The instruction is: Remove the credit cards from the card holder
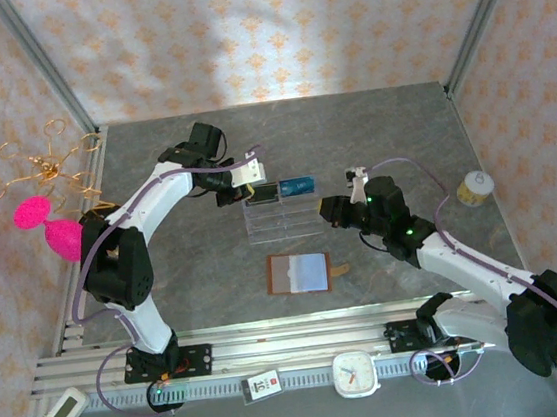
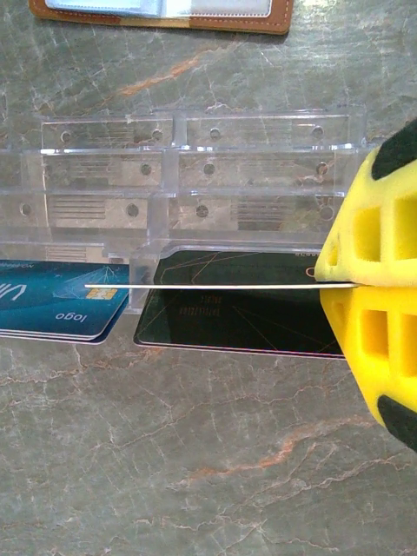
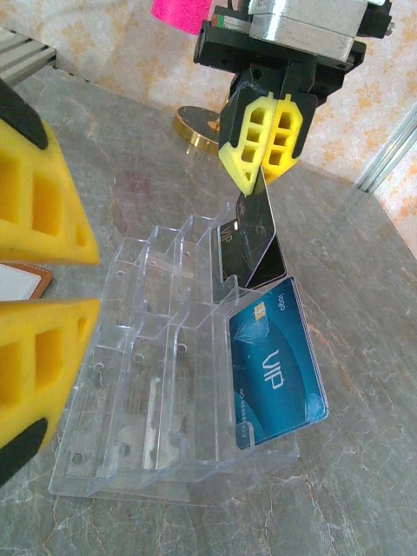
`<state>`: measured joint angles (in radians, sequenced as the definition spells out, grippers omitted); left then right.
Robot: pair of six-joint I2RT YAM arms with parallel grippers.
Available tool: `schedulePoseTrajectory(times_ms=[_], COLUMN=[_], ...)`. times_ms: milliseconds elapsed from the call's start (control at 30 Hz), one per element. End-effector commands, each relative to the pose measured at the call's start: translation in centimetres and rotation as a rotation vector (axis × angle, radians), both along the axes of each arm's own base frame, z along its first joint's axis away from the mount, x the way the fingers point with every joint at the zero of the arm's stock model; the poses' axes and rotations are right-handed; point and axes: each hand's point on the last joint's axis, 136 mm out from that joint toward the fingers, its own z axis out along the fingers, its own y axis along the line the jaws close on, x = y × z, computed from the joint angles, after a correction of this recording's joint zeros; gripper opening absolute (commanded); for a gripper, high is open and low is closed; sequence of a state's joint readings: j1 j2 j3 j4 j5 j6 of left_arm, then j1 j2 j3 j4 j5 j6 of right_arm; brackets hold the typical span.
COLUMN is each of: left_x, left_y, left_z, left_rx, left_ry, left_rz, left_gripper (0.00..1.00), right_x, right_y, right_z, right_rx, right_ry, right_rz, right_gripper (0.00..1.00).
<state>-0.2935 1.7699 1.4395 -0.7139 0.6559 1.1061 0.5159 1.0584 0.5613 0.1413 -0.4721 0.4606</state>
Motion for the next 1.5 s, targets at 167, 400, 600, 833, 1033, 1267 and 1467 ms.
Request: schedulePoseTrajectory(times_ms=[167,400,600,833,1033,1267,1467], left_x=[1.6,2.8,4.2,1.4,-3.6,-3.9,-1.5], left_y=[-0.1,0.3,-0.1,-1.7,2.3,16.4,21.1], left_z=[0.7,1.7,6.1,16.0,19.0,11.4,5.7], left_rx=[-0.027,-0.031,-0.138,-0.588,-1.025,-1.037,-0.68], left_ry=[-0.012,-0.076,-0.171,-0.29,-0.423,-0.592,-0.651], left_rz=[0.074,0.145,0.242,0.323,0.595,1.392,1.565], left_gripper=[0.12,0.21,0.23,0.95,0.99,0.99,0.99], right_x=[0.3,0.2,-0.3,-0.7,0.1,0.5,0.7], right_y=[0.1,0.1,0.3,0.2,-3.2,-7.3,-9.2], right_z=[1.6,1.9,1.7,0.0,-1.0,-0.9,-0.9], right_rx=[0.008,0.015,0.015,0.008,-0.066,-0.032,0.007], right_ry=[-0.042,-0.051,-0.036,-0.004,-0.023,-0.057,-0.075], right_rz=[0.011,0.011,0.036,0.037,-0.149,-0.4,-0.515], right_gripper=[0.17,0.19,0.37,0.56,0.73,0.81,1.0])
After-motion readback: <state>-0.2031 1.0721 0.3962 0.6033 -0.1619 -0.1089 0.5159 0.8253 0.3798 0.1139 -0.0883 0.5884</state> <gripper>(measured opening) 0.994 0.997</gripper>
